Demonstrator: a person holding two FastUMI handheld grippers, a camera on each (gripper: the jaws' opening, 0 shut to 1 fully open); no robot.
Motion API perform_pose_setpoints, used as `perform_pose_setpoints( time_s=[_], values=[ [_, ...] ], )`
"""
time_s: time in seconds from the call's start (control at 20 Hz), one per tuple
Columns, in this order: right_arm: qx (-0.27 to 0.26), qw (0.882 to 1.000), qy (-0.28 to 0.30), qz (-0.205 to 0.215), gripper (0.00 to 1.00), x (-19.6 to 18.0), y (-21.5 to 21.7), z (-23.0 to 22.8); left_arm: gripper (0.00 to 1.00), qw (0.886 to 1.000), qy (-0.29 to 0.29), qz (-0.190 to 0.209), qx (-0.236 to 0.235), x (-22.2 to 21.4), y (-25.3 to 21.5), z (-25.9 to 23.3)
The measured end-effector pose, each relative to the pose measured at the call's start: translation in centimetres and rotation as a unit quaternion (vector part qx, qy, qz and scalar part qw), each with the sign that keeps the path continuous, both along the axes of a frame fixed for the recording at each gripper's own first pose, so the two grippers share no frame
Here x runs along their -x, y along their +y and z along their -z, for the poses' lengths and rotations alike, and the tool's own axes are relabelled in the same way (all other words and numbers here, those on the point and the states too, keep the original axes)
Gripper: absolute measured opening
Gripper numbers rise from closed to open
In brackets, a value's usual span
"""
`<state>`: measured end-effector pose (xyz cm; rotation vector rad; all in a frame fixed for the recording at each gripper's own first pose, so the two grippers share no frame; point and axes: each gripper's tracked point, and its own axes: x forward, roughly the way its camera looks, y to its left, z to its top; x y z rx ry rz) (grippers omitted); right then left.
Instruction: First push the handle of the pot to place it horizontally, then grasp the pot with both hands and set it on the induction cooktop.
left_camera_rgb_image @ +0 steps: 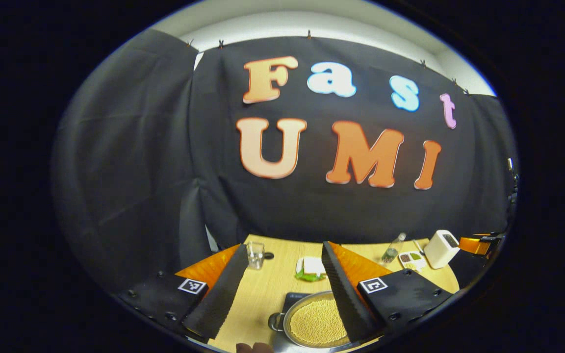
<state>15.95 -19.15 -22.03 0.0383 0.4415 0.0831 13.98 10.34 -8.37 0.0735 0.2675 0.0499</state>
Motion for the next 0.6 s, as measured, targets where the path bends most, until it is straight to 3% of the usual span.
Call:
perform_pose_setpoints(
  time_s=[0.3, 0.45, 0.6],
  values=[
    [-0.032, 0.996, -0.084, 0.013, 0.93, 1.5, -2.7, -7.8, 0.97, 0.994, -0.104, 0.027, -0.020, 2.8, -2.3, -9.7],
    [0.015, 0.992, -0.118, 0.048, 0.93, 1.7, -6.0, -9.7, 0.97, 0.993, -0.112, 0.036, -0.020, 4.3, -3.4, -11.2],
    [0.034, 0.980, -0.185, 0.058, 0.93, 3.4, -7.4, -15.6, 0.97, 0.991, -0.125, 0.048, -0.010, 5.1, -4.3, -12.6]
  ],
)
